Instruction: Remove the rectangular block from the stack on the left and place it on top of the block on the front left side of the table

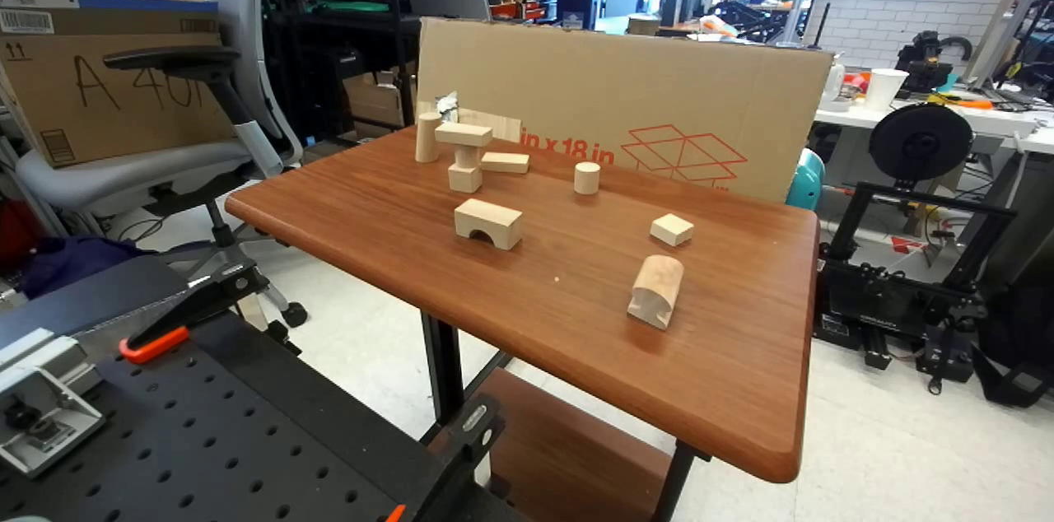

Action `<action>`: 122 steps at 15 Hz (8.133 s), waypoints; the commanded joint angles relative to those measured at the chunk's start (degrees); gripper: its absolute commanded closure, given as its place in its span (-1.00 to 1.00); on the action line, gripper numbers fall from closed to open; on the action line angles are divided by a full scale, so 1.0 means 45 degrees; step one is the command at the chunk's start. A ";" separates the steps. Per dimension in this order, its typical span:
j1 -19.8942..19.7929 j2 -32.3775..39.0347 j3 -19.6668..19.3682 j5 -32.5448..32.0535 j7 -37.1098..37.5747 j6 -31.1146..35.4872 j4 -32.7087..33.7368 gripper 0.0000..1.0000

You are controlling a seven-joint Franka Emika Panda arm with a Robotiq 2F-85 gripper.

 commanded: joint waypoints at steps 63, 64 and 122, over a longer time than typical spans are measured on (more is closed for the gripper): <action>0.0380 0.8934 0.0609 -0.0801 0.2203 0.0595 0.6793 0.15; 0.0328 0.8748 0.0566 -0.0838 0.2182 0.0682 0.6568 0.15; -0.1063 0.6147 0.0474 0.0260 0.0920 0.0693 0.3266 -1.00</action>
